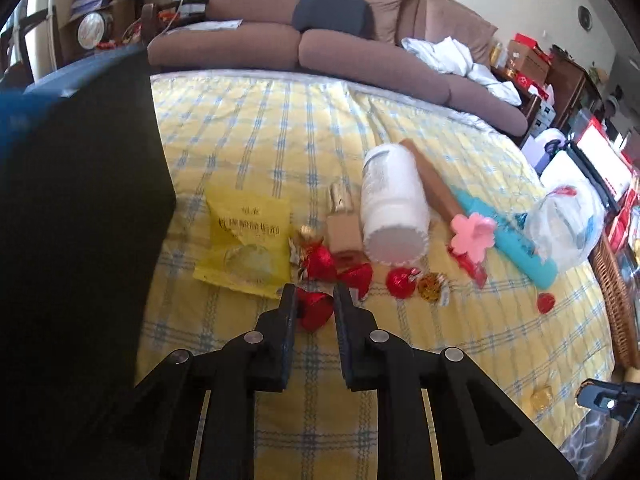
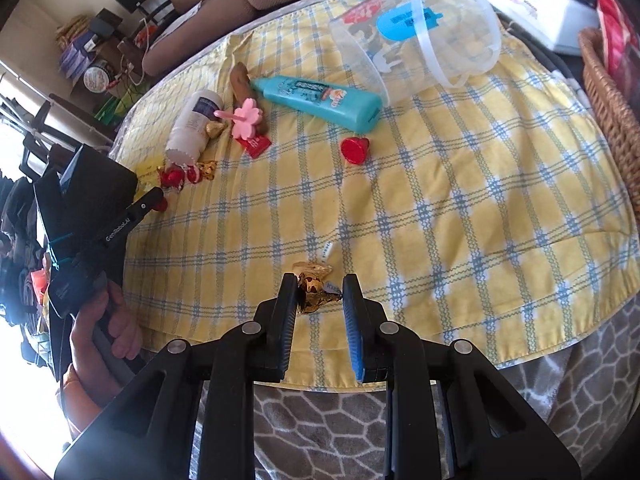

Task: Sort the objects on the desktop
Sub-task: 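Carry both candies over the black box and open both grippers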

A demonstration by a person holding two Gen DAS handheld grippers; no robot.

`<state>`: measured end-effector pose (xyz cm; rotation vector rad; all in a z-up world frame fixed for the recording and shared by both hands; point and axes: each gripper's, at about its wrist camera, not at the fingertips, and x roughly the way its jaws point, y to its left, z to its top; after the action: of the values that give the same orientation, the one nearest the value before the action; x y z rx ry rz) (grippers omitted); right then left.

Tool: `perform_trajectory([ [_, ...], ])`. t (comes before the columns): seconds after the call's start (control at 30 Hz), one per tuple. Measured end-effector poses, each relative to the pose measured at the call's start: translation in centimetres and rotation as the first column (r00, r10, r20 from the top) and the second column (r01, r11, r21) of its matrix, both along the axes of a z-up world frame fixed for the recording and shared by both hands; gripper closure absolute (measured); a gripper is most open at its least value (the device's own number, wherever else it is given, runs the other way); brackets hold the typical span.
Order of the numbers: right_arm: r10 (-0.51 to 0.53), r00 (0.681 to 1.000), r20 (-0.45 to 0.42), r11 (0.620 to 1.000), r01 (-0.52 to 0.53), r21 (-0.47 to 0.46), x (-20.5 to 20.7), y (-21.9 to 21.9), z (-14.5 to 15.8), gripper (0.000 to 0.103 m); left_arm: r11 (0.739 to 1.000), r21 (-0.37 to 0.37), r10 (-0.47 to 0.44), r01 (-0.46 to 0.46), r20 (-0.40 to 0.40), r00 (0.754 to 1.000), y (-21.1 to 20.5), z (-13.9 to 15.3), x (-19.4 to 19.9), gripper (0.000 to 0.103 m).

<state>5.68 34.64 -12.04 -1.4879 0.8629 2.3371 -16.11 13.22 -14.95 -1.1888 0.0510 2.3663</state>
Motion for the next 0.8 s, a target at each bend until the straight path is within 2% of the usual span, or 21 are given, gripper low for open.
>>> perform_trajectory([
  [0.1,-0.001,0.999,-0.045,1.000,0.000,-0.022,0.2,-0.1,0.6,0.082,0.999,0.052,0.013,-0.011,-0.021,1.000,-0.8,2.4,0.5,0.086],
  [0.17,-0.001,0.996,-0.092,0.998,-0.006,-0.070,0.4,0.0,1.1,0.082,0.997,0.077,0.028,-0.024,-0.053,0.998,-1.8,4.6,1.4,0.086],
  [0.27,0.003,0.978,-0.210,0.977,-0.048,-0.208,0.7,0.0,2.0,0.082,0.987,0.152,0.063,-0.047,-0.100,0.993,-3.8,9.2,3.8,0.086],
  [0.33,0.005,0.958,-0.286,0.964,-0.081,-0.254,0.8,-0.4,3.3,0.082,0.978,0.196,0.108,-0.076,-0.154,0.982,-5.7,12.8,5.8,0.086],
  [0.37,0.011,0.951,-0.309,0.963,-0.093,-0.252,0.7,-0.8,4.0,0.082,0.973,0.211,0.141,-0.099,-0.197,0.970,-6.8,14.9,6.9,0.086],
  [0.47,0.058,0.925,-0.374,0.961,-0.153,-0.229,0.3,-2.6,6.3,0.082,0.965,0.220,0.203,-0.146,-0.264,0.943,-8.7,18.7,8.2,0.086],
  [0.53,0.114,0.909,-0.402,0.963,-0.200,-0.180,0.0,-4.4,7.9,0.082,0.961,0.176,0.259,-0.213,-0.308,0.915,-9.9,20.5,8.9,0.086],
  [0.6,0.177,0.900,-0.399,0.970,-0.227,-0.082,-0.7,-6.7,10.1,0.082,0.957,0.129,0.289,-0.260,-0.339,0.895,-10.7,21.9,9.4,0.086],
  [0.67,0.220,0.884,-0.413,0.967,-0.253,-0.026,-1.4,-8.9,12.3,0.082,0.948,0.098,0.318,-0.303,-0.357,0.878,-11.6,23.3,10.0,0.086],
  [0.8,0.289,0.801,-0.524,0.941,-0.339,0.002,-2.7,-13.8,17.5,0.082,0.928,0.052,0.357,-0.369,-0.407,0.841,-14.5,25.9,11.6,0.085],
])
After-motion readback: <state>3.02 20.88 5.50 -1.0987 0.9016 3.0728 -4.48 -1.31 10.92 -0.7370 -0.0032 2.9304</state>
